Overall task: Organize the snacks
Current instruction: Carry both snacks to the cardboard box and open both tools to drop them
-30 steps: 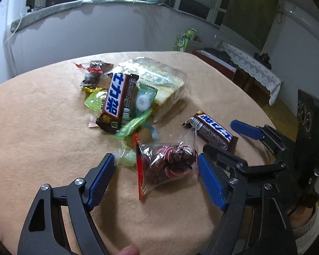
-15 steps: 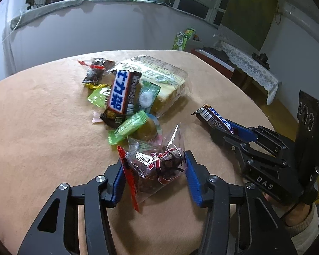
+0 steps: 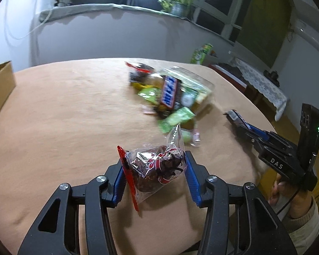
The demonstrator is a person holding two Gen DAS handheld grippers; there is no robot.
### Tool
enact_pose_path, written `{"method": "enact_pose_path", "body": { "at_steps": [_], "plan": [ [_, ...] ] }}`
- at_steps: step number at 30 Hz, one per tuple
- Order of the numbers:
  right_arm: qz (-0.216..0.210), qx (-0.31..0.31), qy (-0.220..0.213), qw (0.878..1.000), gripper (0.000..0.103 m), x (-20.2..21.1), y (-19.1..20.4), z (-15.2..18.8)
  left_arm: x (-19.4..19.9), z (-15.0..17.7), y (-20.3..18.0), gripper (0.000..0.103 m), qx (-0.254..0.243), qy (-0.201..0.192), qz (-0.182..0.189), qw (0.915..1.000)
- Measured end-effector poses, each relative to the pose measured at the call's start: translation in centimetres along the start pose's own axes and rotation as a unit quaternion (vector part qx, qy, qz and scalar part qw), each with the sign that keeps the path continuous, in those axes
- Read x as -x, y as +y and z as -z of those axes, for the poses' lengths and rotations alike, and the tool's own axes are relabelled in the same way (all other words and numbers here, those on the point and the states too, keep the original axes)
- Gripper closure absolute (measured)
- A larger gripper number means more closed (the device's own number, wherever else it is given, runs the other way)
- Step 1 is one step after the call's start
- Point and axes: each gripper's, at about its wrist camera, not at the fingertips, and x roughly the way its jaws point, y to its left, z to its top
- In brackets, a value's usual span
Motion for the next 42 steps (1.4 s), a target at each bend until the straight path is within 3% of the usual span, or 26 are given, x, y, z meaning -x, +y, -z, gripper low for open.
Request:
{"method": "enact_pose_path", "body": {
  "at_steps": [11, 20, 30, 36, 42],
  "plan": [
    [-0.018, -0.001, -0.024, 1.000, 0.072, 0.9, 2.3, -1.8, 3.9, -1.1, 3.2, 0.056, 0.025, -0.059, -0.043, 0.9970],
    [-0.050, 0.039, -0.034, 0.997, 0.072, 0.4, 7.9, -4.8, 8.1, -1.8, 7.7, 0.056, 0.050, -0.107, -0.097, 0.9882],
    [-0.126, 0.117, -0.030, 0.985, 0.072, -2.4, 20.5, -8.1, 13.5, -0.9, 15.5, 0.056, 0.120, -0.154, -0.148, 0.9696],
    [-0.196, 0.178, -0.033, 0.964, 0.072, -4.1, 30.6, -9.5, 16.3, -0.7, 20.2, 0.056, 0.151, -0.182, -0.187, 0.9533],
    [-0.252, 0.225, -0.040, 0.940, 0.072, -5.8, 39.8, -10.7, 16.4, -0.4, 24.4, 0.056, 0.180, -0.177, -0.232, 0.9395]
  ]
}}
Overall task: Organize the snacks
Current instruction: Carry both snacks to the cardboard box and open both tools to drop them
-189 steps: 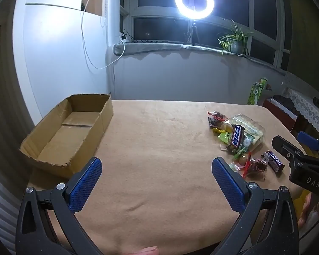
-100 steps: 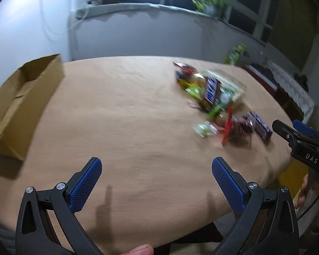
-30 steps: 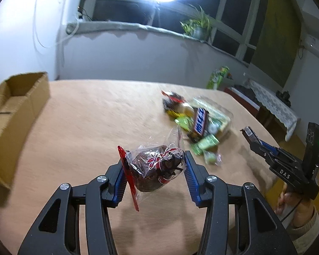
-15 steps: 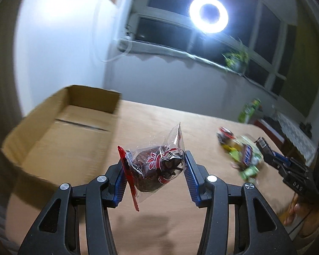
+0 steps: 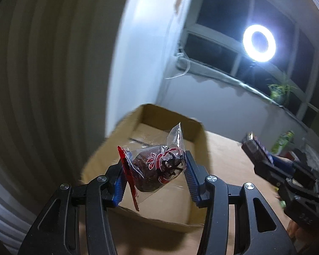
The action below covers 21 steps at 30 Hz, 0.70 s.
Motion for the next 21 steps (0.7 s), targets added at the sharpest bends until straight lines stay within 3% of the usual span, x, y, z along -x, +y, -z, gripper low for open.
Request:
{"method": "enact_pose_path", "body": {
  "at_steps": [5, 7, 11, 14, 19, 21],
  "plan": [
    [-0.023, 0.020, 0.036, 0.999, 0.071, -4.7, 2.2, -1.0, -1.2, 0.3, 1.0, 0.054, 0.006, 0.016, -0.019, 0.9997],
    [-0.014, 0.019, 0.035, 0.999, 0.059, -5.1, 2.2, -0.8, -1.2, 0.4, 1.2, 0.041, 0.007, 0.014, -0.027, 0.9995],
    [0.013, 0.007, 0.028, 0.999, 0.053, -2.9, 1.6, 0.3, -0.2, 0.5, 1.3, 0.030, 0.006, -0.001, -0.034, 0.9994],
    [0.026, -0.003, 0.022, 0.999, 0.049, -0.7, 1.4, 1.7, -0.2, 0.4, 1.3, 0.029, 0.009, -0.005, -0.031, 0.9995],
    [0.049, -0.013, -0.015, 0.999, 0.031, 2.2, 1.1, 3.6, 0.2, 0.6, 1.1, 0.028, 0.016, -0.007, -0.029, 0.9994],
    [0.047, -0.025, -0.016, 0.998, 0.031, 3.1, 1.1, 4.4, 0.6, 0.6, 0.8, 0.028, 0.016, -0.012, -0.023, 0.9995]
  ]
}}
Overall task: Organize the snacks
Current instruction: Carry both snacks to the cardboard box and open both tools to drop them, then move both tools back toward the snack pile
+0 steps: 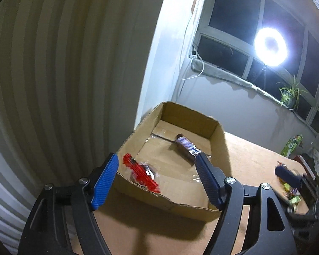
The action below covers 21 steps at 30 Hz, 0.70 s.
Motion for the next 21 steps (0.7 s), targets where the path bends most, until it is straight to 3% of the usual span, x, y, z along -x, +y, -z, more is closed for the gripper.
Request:
{"method": "enact_pose_path", "body": {
  "at_steps": [5, 9, 17, 21],
  "plan": [
    [0.007, -0.010, 0.014, 1.000, 0.030, 1.6, -0.5, 1.0, 0.3, -0.1, -1.6, 0.025, -0.007, -0.005, 0.012, 0.9999],
    [0.029, -0.019, 0.013, 0.999, 0.020, 2.9, -1.8, 1.9, 0.7, 0.1, -3.5, 0.025, -0.028, -0.007, 0.021, 0.9993],
    [0.069, -0.041, 0.025, 0.996, 0.020, 5.6, -5.7, 4.1, 1.4, 1.3, -7.0, 0.025, -0.064, -0.007, 0.037, 0.9972],
    [0.105, -0.059, 0.047, 0.992, 0.020, 7.0, -8.6, 6.1, 1.3, 2.5, -10.1, 0.025, -0.107, -0.020, 0.055, 0.9926]
  ]
}}
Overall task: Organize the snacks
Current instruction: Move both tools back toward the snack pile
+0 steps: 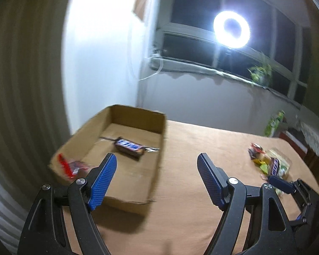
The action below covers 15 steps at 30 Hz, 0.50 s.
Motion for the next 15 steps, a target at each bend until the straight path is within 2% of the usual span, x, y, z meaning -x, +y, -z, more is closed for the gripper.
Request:
{"method": "enact_pose_path", "body": {
  "at_steps": [2, 4, 6, 10, 15],
  "plan": [
    [0.014, -0.014, 0.004, 1.000, 0.020, 0.5, -1.8, 0.8, -0.1, 0.4, -1.6, 0.025, -0.024, -0.018, 0.013, 0.9995],
    [0.029, -0.024, 0.006, 0.999, 0.020, 1.1, -3.5, 1.7, -0.2, 0.6, -2.6, 0.025, -0.028, -0.019, 0.035, 0.9988],
    [0.048, -0.030, 0.009, 0.998, 0.020, 1.7, -5.1, 2.5, -0.9, 0.8, -3.6, 0.025, -0.026, -0.007, 0.058, 0.9980],
    [0.082, -0.048, 0.018, 0.995, 0.020, 2.8, -8.4, 4.0, -2.3, 0.9, -7.1, 0.025, -0.059, 0.033, 0.089, 0.9938],
    [0.103, -0.081, 0.036, 0.991, 0.020, 3.2, -11.8, 6.0, -3.7, 0.9, -12.1, 0.025, -0.109, 0.048, 0.132, 0.9840]
  ]
}}
